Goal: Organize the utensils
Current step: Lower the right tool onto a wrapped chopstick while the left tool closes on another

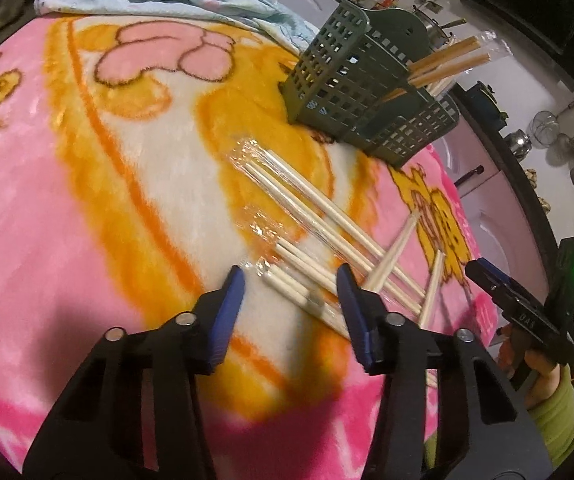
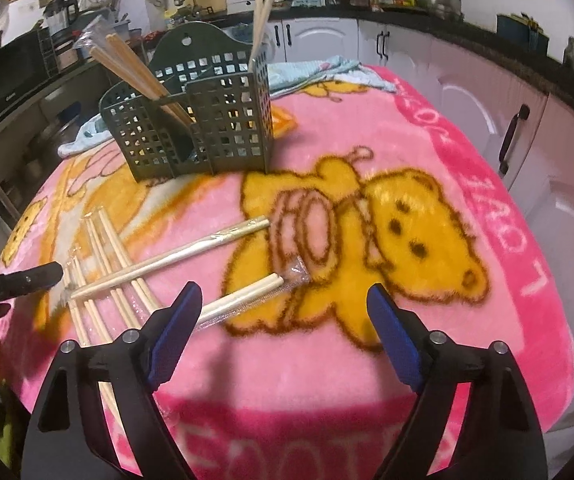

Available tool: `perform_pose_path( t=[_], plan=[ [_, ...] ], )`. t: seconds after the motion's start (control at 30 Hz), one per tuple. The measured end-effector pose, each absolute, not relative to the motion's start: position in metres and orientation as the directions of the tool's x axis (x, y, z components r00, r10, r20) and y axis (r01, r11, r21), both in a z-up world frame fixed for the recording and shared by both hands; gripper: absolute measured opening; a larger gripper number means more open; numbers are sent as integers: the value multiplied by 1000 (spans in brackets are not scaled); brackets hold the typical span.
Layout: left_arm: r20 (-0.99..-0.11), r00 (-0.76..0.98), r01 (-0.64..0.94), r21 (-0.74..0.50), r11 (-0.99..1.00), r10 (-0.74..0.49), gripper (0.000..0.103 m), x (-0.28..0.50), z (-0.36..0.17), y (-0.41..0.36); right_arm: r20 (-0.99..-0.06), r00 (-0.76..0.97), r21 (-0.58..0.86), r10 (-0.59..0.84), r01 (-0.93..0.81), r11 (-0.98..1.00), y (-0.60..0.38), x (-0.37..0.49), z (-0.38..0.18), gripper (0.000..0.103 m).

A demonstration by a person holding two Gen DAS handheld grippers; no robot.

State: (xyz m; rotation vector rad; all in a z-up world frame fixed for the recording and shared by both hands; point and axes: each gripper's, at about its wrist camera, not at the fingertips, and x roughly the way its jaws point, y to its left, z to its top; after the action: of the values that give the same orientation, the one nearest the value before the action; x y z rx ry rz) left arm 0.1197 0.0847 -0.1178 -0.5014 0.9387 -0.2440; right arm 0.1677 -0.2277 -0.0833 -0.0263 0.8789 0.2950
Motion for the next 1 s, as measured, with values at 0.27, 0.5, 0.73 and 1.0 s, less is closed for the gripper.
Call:
perform_pose_path(
  t=[0.27, 0.5, 0.73, 1.0],
  plan=[
    [-703, 580, -20, -517, 856, -411, 26, 128, -122, 91, -811, 500, 228, 303, -207, 951, -234, 193, -107, 60],
    [-696, 585, -27, -529, 848, -416, 24, 131, -122, 95, -810, 493, 255, 317, -190, 948, -232, 207, -111, 31],
    [-703, 588, -33, -515, 857, -400, 13, 133, -123, 96, -782, 522, 251, 340, -236, 939, -227, 203, -103, 4],
    [-689, 587, -11, -533, 846, -426, 1, 131, -122, 101, -743, 576, 223, 339, -265, 938, -226, 193, -82, 4]
  ],
)
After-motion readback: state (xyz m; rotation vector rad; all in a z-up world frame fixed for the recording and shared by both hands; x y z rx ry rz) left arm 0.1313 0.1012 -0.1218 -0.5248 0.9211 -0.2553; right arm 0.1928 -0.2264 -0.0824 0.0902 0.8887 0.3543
